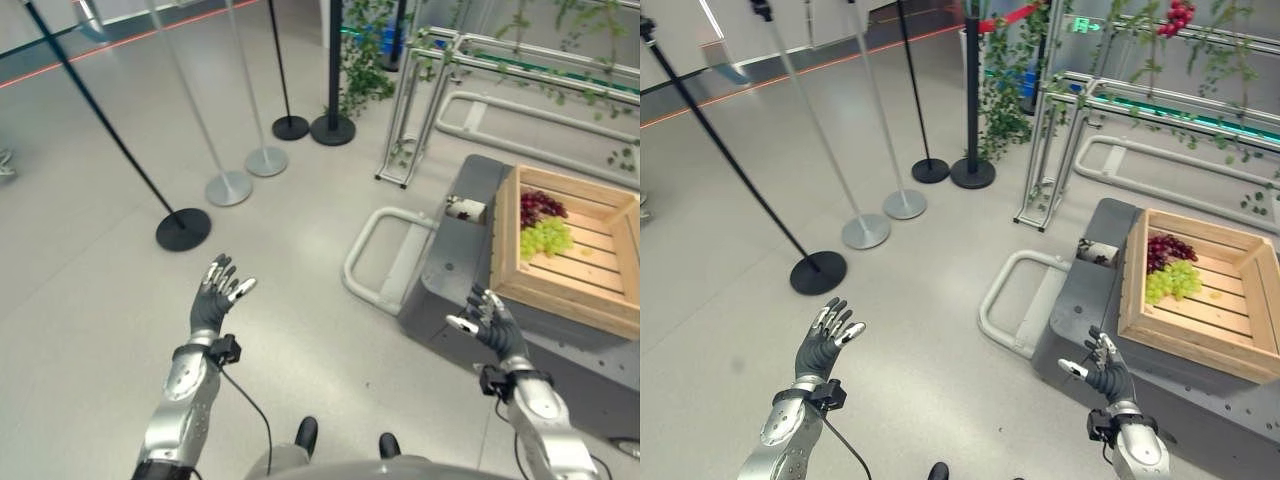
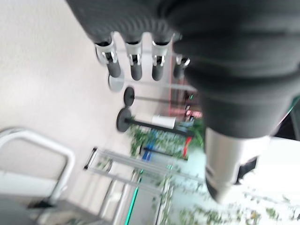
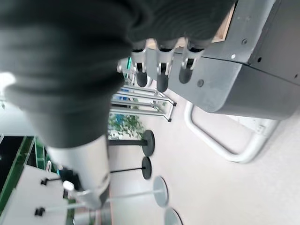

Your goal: Pick up the fruits from the basket on one side to the basket on the other side

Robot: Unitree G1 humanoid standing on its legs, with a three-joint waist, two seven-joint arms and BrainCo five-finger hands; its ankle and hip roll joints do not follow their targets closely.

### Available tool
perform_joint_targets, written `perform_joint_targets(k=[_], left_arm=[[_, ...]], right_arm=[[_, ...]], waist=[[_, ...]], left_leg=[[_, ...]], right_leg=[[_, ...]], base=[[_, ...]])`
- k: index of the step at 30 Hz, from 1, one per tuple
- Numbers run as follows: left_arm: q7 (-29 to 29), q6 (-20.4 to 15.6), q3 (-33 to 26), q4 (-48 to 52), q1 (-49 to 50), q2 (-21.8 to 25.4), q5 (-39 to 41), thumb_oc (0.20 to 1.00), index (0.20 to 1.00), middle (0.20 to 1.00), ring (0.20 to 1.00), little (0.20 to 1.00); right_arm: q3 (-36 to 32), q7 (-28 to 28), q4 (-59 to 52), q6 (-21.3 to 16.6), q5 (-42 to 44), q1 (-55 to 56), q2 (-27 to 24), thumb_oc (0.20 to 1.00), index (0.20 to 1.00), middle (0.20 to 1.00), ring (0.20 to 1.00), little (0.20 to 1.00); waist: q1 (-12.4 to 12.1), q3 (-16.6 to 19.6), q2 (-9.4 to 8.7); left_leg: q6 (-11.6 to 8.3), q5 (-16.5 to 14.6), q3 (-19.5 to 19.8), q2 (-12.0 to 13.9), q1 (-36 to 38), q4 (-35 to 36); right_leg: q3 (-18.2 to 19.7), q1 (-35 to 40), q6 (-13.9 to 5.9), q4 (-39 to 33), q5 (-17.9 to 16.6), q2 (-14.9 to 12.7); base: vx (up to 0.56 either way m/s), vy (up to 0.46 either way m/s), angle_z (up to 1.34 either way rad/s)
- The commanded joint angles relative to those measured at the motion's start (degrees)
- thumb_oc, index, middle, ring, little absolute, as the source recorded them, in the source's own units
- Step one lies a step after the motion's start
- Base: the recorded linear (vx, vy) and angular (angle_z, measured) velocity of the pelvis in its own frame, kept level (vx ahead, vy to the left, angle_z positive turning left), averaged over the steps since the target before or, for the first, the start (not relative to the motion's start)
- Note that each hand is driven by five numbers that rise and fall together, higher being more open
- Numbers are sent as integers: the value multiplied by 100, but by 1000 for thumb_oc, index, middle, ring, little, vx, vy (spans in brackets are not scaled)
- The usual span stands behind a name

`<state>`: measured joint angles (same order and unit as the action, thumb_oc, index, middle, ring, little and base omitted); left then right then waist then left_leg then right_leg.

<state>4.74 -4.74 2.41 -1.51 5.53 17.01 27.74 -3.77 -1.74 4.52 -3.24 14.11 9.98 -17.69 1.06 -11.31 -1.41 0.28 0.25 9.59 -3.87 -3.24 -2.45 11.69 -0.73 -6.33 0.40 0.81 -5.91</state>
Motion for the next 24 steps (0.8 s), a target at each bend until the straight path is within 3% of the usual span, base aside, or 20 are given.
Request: perform_joint_targets(k=[1, 2, 4, 5, 6, 8, 11, 14, 15, 18, 22, 24], left_arm=[[11, -345, -138, 425, -126, 151, -225, 1000, 1000, 1000, 1000, 1000], [83, -346, -165, 406, -213, 171, -194, 1000, 1000, 1000, 1000, 1000], [84, -346, -165, 403, -218, 174, -193, 1000, 1000, 1000, 1000, 1000], [102, -365, -225, 410, -214, 160, -173, 1000, 1000, 1000, 1000, 1000], [99, -369, -214, 404, -245, 154, -150, 1000, 1000, 1000, 1000, 1000], [108, -371, -203, 392, -300, 149, -147, 1000, 1000, 1000, 1000, 1000], [173, -366, -211, 386, -344, 150, -153, 1000, 1000, 1000, 1000, 1000], [178, -356, -199, 360, -371, 181, -163, 1000, 1000, 1000, 1000, 1000], [182, -349, -241, 359, -360, 162, -159, 1000, 1000, 1000, 1000, 1000], [154, -350, -224, 332, -392, 128, -95, 1000, 1000, 1000, 1000, 1000], [96, -344, -301, 263, -293, -62, 92, 1000, 1000, 1000, 1000, 1000], [101, -351, -315, 258, -293, -114, 135, 1000, 1000, 1000, 1000, 1000]], right_arm=[[-125, 2, -330, -284, 6, -156, -188, 1000, 1000, 1000, 1000, 1000], [-69, -21, -324, -298, -3, -238, -129, 1000, 1000, 1000, 1000, 1000], [-70, -22, -323, -299, -4, -242, -126, 1000, 1000, 1000, 1000, 1000], [-19, -39, -299, -324, -51, -309, -89, 1000, 1000, 1000, 1000, 1000], [-72, -57, -290, -325, -77, -304, -80, 1000, 1000, 1000, 1000, 1000], [-126, -89, -295, -327, -79, -296, -80, 1000, 1000, 1000, 1000, 1000], [-152, -134, -332, -345, -57, -301, -52, 1000, 1000, 1000, 1000, 1000], [-124, -124, -307, -316, -70, -293, -56, 1000, 1000, 1000, 1000, 1000], [-90, -131, -276, -288, -132, -290, -64, 1000, 1000, 1000, 1000, 1000], [-80, -120, -220, -259, -156, -278, -100, 1000, 1000, 1000, 1000, 1000], [-48, -61, -169, -212, -233, -246, -281, 1000, 1000, 1000, 1000, 1000], [-58, -57, -193, -216, -265, -263, -334, 1000, 1000, 1000, 1000, 1000]], waist=[[13, 103, -64], [-112, 54, -40], [-84, 37, -43], [-109, 44, -29], [-4, 28, -41], [9, 40, -39], [29, 72, -44], [52, 104, -58], [3, 111, -66], [92, 107, -23], [134, 162, 80], [164, 159, 128]], left_leg=[[-247, -127, -275, 701, 235, 431], [-218, -213, -507, 714, 370, 476], [-214, -213, -478, 705, 378, 473], [-269, -301, -760, 736, 468, 462], [-269, -313, -754, 713, 499, 449], [-280, -321, -792, 702, 493, 451], [-347, -358, -940, 749, 504, 447], [-416, -425, -1144, 800, 621, 476], [-460, -506, -1319, 843, 701, 418], [-512, -632, -1365, 948, 697, 202], [-632, -898, -1448, 1128, 736, -387], [-680, -855, -1424, 1169, 682, -652]], right_leg=[[-630, -366, -468, 736, 290, 12], [-1608, -515, -495, 931, 144, -329], [-1639, -490, -502, 932, 152, -342], [-2262, -460, -513, 722, -125, -769], [-2036, -452, -480, 553, -184, -657], [-1968, -487, -478, 439, -243, -662], [-2198, -498, -551, 222, -583, -956], [-2313, -467, -580, -10, -715, -1008], [-2700, -488, -601, 119, -718, -1097], [-2613, -487, -537, 226, -500, -1037], [-2778, -264, -380, 63, -320, -936], [-2790, -216, -321, 71, -251, -879]], base=[[10, 151, -126], [20, 112, -110], [20, 53, -87], [74, 53, -50], [76, 51, -35], [59, 17, -39], [37, -79, -3], [102, -108, -30], [93, -126, -41], [98, -177, -40], [164, -241, -12], [119, -203, -23]])
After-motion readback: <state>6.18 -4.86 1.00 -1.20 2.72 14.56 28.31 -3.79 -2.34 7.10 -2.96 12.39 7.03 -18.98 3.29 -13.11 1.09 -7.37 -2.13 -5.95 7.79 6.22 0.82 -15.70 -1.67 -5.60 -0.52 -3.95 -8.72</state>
